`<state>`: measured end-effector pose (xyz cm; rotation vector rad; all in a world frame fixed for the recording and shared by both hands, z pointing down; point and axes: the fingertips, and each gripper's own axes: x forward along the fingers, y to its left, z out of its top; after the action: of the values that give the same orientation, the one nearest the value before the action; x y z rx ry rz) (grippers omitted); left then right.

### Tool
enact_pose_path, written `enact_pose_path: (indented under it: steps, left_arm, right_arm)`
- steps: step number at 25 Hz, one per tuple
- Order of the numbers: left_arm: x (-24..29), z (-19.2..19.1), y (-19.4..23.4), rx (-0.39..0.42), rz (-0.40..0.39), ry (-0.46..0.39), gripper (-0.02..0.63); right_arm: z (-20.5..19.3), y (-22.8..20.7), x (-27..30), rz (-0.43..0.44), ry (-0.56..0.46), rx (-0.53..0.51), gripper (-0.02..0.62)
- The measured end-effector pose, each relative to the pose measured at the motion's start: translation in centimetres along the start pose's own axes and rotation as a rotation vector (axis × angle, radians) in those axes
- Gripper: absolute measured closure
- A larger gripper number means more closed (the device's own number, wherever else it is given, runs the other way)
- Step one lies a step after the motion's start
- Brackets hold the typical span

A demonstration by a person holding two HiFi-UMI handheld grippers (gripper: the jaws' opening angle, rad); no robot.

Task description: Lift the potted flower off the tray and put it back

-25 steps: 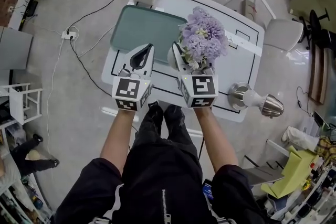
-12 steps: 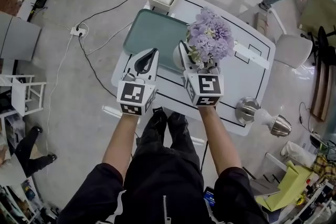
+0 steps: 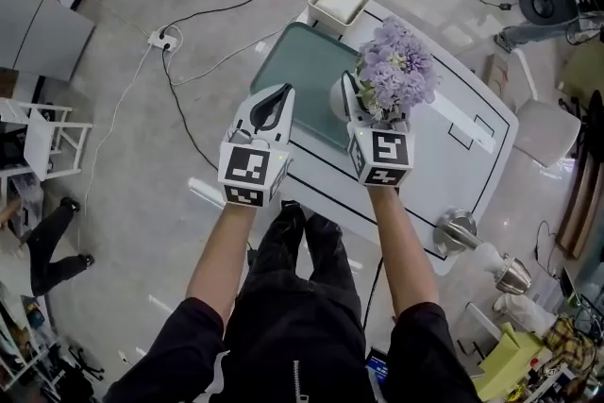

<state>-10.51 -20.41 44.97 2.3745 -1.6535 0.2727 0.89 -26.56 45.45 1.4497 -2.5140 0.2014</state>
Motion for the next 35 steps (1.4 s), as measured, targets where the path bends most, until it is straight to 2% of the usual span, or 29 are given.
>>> enact_pose_path:
  steps: [7, 16, 21, 27, 35]
  left_arm:
    - [-0.4, -1.2, 5.0, -0.036, 0.084, 0.019, 0.601]
    - [-1.4, -2.9, 8.3, -0.063, 0.153, 0.041, 0.601]
    - [-1.6, -3.3, 8.8, -0.082, 0.152, 0.050, 0.601]
    - [-1.2, -3.4, 7.5, -0.082, 0.125, 0.054, 0.601]
    - [-1.4, -3.0, 5.7, -0.072, 0.100, 0.050, 0.601]
  right_arm:
    - [-1.0, 2.2, 5.3, 0.069, -0.005, -0.039, 0.352]
    - [-1.8, 3.8, 9.1, 0.108, -0.043, -0.077, 0.351]
    - [-1.8, 4.2, 9.1, 0.101, -0.050, -0.073, 0.351]
    - [-2.7, 4.3, 8.1, 0.144, -0.046, -0.026, 0.339]
    - [-3.0, 3.9, 5.0, 0.098, -0.018, -0.029, 0.339]
